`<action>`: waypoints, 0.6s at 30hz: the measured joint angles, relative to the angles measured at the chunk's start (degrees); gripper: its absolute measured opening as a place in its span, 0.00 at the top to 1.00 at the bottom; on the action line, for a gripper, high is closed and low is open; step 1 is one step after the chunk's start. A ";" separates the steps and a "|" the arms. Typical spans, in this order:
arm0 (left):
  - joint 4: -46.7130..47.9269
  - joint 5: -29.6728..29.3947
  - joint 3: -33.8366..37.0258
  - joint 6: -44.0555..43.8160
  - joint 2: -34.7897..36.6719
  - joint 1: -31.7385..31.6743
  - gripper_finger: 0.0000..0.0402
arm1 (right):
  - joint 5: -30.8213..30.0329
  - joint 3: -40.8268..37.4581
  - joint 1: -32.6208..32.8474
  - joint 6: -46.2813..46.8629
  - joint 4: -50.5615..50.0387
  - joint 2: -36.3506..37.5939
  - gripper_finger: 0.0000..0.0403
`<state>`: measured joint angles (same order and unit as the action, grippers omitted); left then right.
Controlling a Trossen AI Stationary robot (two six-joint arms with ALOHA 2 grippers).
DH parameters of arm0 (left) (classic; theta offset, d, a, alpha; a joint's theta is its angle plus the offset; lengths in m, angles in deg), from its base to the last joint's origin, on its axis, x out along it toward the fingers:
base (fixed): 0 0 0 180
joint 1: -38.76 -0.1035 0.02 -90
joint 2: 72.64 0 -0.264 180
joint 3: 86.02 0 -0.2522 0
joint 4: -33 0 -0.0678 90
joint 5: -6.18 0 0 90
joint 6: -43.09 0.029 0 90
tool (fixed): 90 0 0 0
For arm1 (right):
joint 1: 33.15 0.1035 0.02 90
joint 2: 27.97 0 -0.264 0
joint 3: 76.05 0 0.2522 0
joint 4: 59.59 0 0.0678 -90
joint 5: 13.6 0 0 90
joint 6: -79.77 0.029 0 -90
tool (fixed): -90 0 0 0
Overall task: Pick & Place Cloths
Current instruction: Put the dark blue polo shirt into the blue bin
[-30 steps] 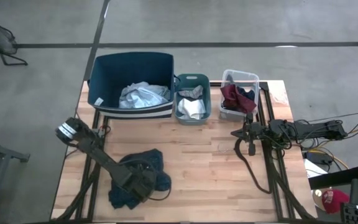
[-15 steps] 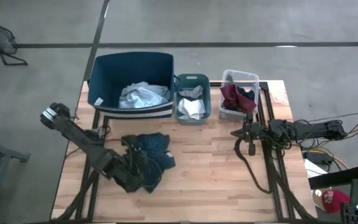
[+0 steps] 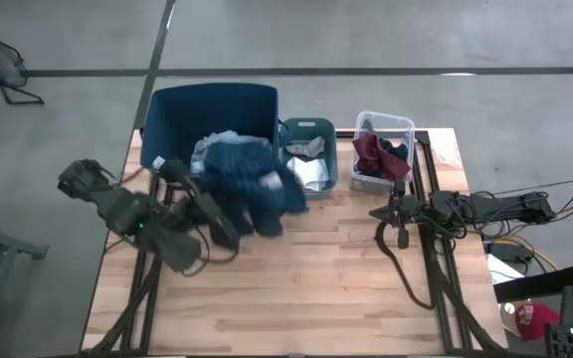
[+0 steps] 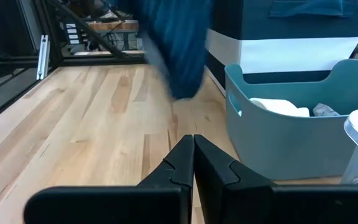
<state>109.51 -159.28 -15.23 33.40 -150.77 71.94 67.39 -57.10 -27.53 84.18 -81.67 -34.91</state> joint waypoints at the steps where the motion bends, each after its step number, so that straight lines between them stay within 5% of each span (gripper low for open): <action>1: -0.07 -2.85 -1.62 2.22 0.00 -0.81 0.83 | -0.01 0.00 0.00 0.01 0.00 0.00 0.98; 5: -0.09 -14.43 -7.04 9.39 0.01 -4.41 0.83 | 0.00 -0.01 0.01 0.01 0.00 0.00 0.98; 18: -0.69 -14.57 -15.57 13.38 1.20 -31.32 0.83 | 0.00 0.00 0.00 -0.04 0.00 0.00 0.98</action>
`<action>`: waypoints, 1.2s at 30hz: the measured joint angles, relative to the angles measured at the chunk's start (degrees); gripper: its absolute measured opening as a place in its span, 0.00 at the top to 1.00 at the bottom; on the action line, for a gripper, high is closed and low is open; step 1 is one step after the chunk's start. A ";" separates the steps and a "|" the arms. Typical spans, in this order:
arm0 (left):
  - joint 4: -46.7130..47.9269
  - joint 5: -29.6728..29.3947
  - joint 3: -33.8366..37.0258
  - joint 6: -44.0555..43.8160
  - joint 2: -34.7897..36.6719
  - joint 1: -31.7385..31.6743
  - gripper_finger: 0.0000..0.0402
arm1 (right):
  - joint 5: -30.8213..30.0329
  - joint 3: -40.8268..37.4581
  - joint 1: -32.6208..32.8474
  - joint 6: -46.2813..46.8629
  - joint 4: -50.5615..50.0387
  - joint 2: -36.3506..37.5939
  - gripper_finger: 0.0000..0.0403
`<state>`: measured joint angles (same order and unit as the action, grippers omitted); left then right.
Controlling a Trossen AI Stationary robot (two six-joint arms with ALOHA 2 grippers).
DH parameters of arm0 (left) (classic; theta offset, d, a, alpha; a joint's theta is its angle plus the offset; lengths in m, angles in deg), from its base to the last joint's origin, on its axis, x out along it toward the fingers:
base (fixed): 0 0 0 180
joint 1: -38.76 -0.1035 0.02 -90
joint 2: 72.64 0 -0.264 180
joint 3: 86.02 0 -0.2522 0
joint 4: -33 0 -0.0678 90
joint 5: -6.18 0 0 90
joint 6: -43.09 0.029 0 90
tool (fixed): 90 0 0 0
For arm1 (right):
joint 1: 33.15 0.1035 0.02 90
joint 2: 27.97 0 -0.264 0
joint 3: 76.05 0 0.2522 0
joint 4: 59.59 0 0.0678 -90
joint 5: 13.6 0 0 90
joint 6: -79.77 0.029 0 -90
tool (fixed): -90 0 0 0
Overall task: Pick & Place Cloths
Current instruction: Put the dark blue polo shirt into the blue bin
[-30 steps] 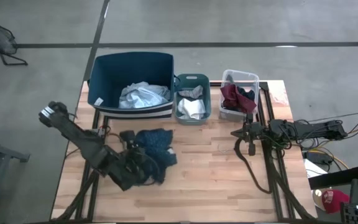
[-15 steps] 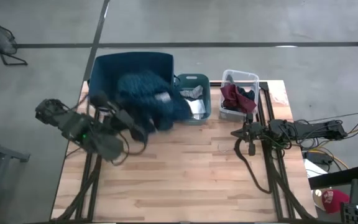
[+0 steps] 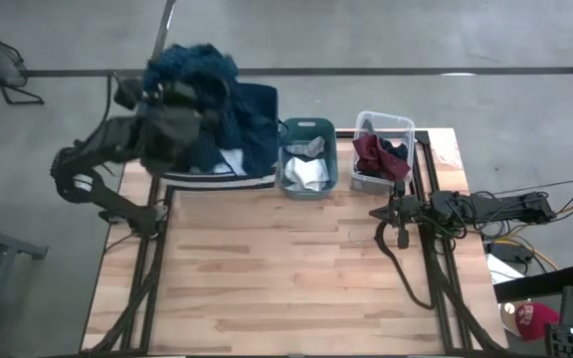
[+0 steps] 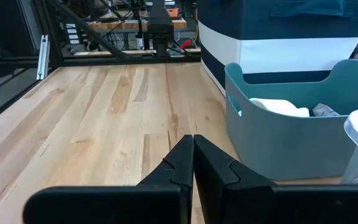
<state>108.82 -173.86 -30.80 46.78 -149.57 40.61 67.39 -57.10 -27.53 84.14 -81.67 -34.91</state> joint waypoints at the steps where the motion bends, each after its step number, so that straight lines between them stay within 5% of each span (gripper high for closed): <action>1: -0.19 0.06 -0.48 0.79 0.00 -2.67 0.83 | 0.00 -0.01 0.01 0.05 0.00 0.00 0.98; 5: -1.00 1.77 -1.23 -1.46 0.13 -10.82 0.83 | 0.00 0.00 0.01 0.01 0.00 0.00 0.98; 8: -0.99 10.33 -0.33 -4.15 0.12 -14.75 0.82 | 0.00 -0.01 -0.01 -0.03 0.00 0.00 0.98; 11: -0.99 20.68 2.24 -6.68 -0.21 -15.91 0.82 | 0.00 0.00 -0.01 0.05 0.00 0.00 0.98; 17: -1.02 29.44 8.27 -11.52 -0.54 -16.16 0.82 | 0.00 -0.01 0.00 -0.01 0.00 0.00 0.98; 29: 0.69 33.05 23.13 -14.30 -0.55 -16.38 0.80 | 0.00 0.00 0.01 0.05 0.00 0.00 0.98; 36: 1.77 32.53 28.02 -17.81 -0.55 -18.62 0.61 | -0.01 0.00 0.00 -0.02 0.02 0.00 0.98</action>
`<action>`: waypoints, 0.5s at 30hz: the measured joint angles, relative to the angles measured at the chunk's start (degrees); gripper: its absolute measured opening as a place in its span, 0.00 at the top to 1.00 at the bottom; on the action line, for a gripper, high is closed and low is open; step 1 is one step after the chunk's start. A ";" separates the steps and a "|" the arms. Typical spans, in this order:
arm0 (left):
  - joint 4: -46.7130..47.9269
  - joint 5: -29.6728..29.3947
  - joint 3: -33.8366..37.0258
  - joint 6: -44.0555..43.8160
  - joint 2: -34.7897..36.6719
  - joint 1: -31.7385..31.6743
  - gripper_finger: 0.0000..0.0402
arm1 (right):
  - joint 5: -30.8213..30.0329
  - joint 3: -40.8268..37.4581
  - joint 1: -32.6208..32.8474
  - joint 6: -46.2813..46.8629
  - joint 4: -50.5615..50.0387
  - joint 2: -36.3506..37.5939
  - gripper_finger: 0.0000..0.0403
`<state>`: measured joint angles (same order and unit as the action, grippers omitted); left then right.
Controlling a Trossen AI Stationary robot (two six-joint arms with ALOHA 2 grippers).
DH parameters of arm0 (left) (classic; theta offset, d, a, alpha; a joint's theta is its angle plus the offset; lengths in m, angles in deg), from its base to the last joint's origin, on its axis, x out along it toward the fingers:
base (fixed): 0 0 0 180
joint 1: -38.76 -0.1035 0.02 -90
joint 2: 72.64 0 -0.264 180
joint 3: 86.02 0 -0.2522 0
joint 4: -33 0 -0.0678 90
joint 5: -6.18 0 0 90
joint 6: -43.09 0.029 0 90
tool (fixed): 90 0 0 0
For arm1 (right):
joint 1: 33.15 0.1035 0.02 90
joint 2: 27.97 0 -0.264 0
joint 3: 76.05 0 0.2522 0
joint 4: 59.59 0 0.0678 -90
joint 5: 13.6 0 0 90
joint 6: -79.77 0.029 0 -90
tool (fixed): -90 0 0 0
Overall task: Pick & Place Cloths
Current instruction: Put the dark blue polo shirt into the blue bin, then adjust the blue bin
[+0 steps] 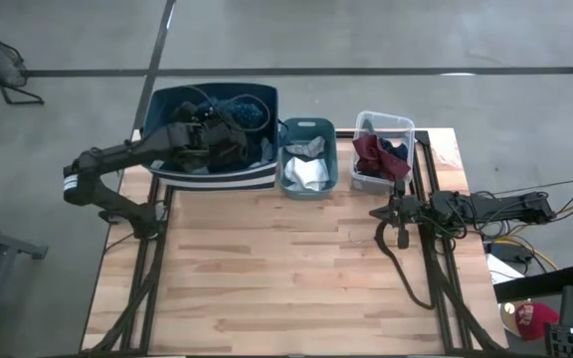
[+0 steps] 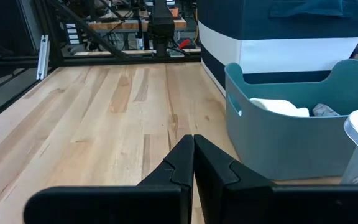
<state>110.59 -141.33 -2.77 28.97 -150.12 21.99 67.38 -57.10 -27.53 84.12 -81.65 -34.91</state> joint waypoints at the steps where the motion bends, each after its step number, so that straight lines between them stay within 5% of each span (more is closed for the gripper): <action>1: 0.44 0.33 0.23 -0.74 0.00 -0.07 0.57 | 0.00 0.00 -0.01 0.01 -0.01 0.00 0.98; 8: 2.98 8.50 -0.39 -4.41 0.04 -0.27 0.35 | 0.01 0.00 0.00 0.07 0.00 0.00 0.98; 15: 3.55 23.68 -2.90 -3.59 0.07 0.88 0.34 | 0.01 0.00 -0.01 -0.01 0.00 0.00 0.98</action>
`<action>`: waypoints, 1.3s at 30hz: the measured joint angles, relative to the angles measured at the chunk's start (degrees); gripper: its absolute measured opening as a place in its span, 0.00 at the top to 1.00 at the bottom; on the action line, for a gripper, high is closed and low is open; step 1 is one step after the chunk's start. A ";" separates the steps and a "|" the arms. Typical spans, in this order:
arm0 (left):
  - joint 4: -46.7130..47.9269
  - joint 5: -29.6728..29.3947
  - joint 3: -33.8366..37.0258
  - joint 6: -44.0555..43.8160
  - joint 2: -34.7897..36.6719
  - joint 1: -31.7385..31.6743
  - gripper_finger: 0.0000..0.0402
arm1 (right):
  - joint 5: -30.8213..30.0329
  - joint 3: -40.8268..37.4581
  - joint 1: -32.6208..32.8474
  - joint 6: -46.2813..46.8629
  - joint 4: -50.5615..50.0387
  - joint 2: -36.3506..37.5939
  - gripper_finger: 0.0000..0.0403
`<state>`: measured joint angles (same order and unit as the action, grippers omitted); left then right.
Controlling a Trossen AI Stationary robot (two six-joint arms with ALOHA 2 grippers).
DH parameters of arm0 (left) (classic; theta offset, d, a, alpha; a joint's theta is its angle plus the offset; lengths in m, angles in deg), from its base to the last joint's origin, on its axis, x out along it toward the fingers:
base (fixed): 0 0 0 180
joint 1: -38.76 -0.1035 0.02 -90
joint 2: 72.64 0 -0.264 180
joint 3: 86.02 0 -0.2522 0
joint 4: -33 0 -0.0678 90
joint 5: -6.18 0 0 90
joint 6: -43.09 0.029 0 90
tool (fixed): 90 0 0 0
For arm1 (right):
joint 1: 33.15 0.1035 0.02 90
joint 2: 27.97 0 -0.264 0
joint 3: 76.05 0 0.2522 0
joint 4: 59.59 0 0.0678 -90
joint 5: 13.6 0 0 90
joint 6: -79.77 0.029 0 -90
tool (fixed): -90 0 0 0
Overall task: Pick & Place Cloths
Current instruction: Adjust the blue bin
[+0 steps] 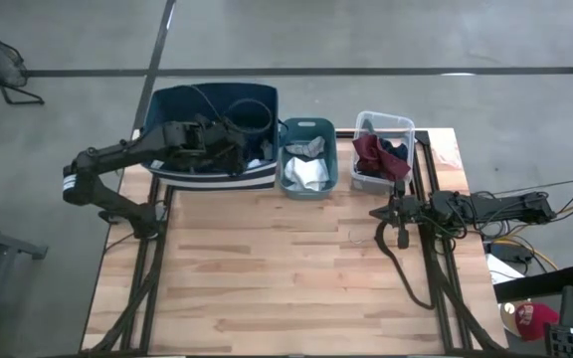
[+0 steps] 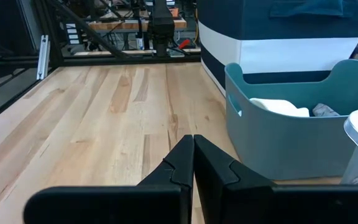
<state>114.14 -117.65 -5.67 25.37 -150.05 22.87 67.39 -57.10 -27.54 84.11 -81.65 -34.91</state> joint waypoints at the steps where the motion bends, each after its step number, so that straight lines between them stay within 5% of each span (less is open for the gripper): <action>1: -0.55 2.63 0.48 -0.16 0.03 0.68 0.36 | 0.00 0.00 0.00 0.04 0.00 0.00 0.98; 4: -1.67 8.21 3.04 2.90 0.06 4.14 0.45 | 0.00 -0.02 0.00 0.02 0.00 0.00 0.98; 8: -1.04 7.44 5.43 6.75 0.67 11.33 0.65 | 0.00 0.00 0.00 0.03 0.00 0.00 0.98; 13: 3.41 -11.55 3.56 4.72 3.73 17.84 0.96 | 0.00 0.00 0.00 0.02 0.00 0.00 0.98; 17: 0.61 -10.16 0.95 3.23 8.38 17.89 0.98 | 0.00 0.00 0.02 0.06 0.00 0.00 0.98; 21: -4.44 11.83 4.40 2.24 12.85 20.80 0.99 | 0.00 0.00 0.02 0.08 -0.02 0.00 0.98; 23: -4.25 16.03 8.86 -0.62 13.75 22.85 0.99 | 0.00 0.00 0.01 0.01 0.00 0.00 0.98; 31: -5.88 5.07 28.86 -4.95 12.64 23.08 0.99 | 0.00 0.00 0.00 0.08 0.00 0.02 0.98; 39: -17.98 -3.84 34.18 3.08 10.40 19.43 0.99 | 0.00 0.00 0.00 0.06 -0.01 0.02 0.98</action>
<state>96.16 -121.48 28.51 28.45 -139.65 42.30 67.39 -57.10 -27.54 84.17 -81.66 -34.89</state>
